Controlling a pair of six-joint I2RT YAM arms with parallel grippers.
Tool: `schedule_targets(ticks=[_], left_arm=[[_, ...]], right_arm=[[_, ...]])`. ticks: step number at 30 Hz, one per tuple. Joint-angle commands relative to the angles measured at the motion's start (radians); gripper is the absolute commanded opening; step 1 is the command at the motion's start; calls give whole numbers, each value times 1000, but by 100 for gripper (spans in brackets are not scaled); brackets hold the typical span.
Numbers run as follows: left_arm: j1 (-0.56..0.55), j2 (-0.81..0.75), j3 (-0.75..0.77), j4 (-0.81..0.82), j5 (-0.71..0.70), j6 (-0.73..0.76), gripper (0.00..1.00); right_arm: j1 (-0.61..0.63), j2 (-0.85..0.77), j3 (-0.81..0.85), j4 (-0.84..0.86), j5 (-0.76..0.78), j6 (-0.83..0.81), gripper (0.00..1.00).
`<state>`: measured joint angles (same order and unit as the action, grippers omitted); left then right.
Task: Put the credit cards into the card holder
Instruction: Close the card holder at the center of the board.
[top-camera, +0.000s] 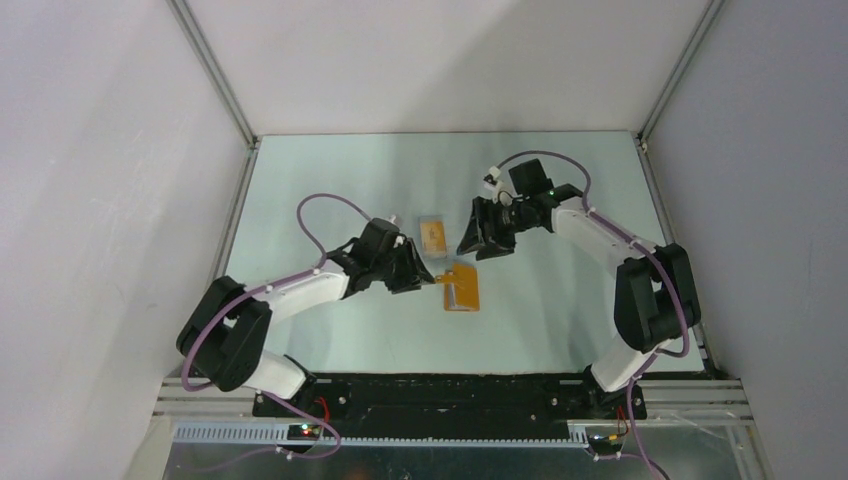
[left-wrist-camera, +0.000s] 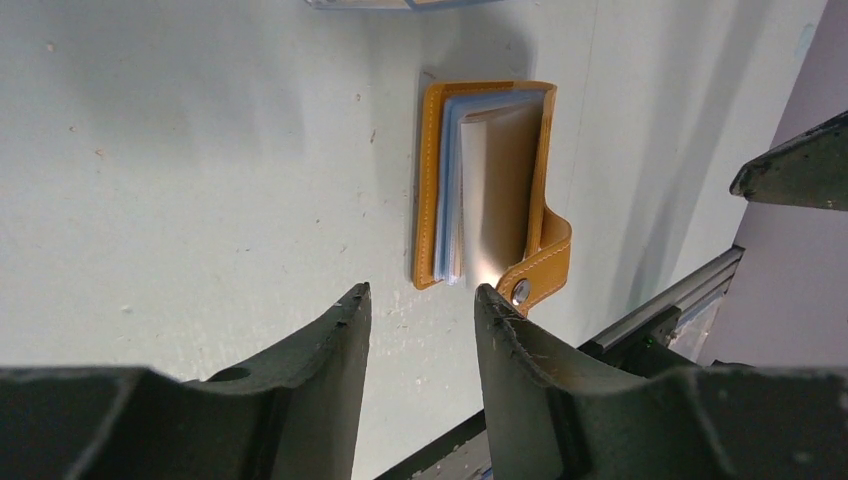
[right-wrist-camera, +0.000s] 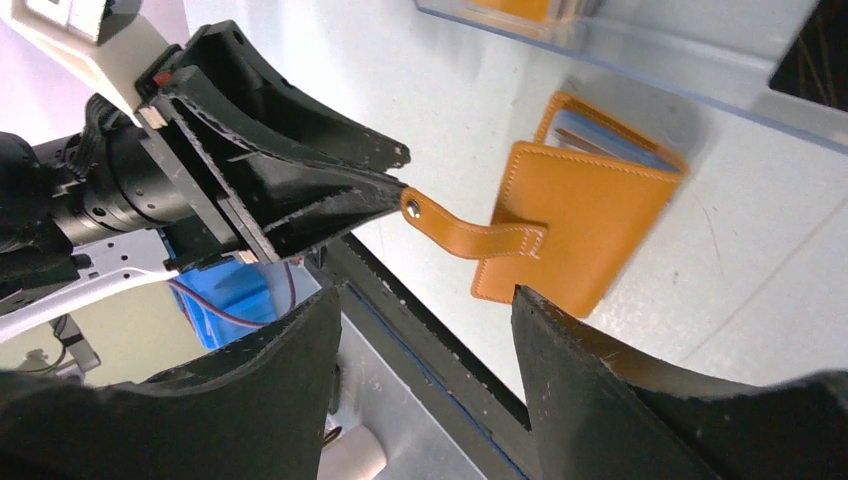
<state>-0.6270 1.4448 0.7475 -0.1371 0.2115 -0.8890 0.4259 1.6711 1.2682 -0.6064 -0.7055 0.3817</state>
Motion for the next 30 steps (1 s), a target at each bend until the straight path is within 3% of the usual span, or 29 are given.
schedule_targets(ticks=[1, 7, 14, 30], left_arm=[[-22, -35, -7, 1, -10, 20, 47], [-77, -73, 20, -34, -82, 18, 45], [-107, -128, 56, -108, -139, 46, 45], [-148, 11, 203, -119, -103, 75, 45]], right_arm=[[-42, -48, -42, -4, -36, 0, 67], [-84, 3, -86, -67, 33, -43, 63], [-15, 141, -80, -64, 110, -47, 60], [92, 306, 25, -149, 344, -76, 56]])
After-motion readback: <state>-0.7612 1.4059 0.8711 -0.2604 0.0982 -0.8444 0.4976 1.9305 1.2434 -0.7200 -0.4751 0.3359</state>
